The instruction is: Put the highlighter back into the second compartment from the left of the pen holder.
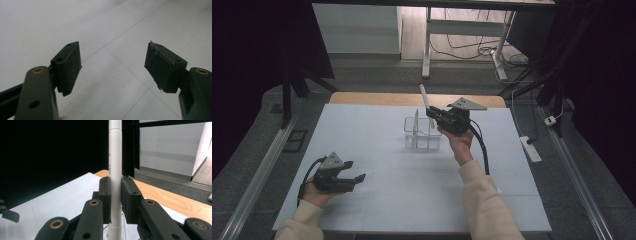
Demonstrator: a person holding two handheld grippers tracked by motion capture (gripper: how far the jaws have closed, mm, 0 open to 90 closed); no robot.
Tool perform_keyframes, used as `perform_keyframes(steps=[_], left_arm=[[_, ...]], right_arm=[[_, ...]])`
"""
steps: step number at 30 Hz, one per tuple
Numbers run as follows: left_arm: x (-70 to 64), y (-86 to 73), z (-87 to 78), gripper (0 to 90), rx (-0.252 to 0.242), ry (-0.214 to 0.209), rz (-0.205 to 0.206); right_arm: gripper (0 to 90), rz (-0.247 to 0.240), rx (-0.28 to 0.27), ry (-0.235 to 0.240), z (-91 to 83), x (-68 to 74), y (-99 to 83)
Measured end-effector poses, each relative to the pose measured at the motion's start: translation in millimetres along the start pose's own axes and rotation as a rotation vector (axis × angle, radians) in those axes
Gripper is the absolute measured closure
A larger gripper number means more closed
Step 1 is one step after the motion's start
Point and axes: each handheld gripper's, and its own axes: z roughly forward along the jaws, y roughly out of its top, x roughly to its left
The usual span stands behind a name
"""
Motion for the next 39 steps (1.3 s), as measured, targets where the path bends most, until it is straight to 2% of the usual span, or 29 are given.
perform_keyframes(steps=[27,39], left_arm=[[0.0,-0.2,0.4,29.6,0.002,0.000,0.001],[-0.1,-0.4,0.5,29.6,0.004,0.002,0.002]], right_arm=[[78.1,-0.004,0.011,-0.023,22.2,-4.1,-19.1],[78.1,-0.003,-0.011,-0.024,30.2,-2.3,-23.7]])
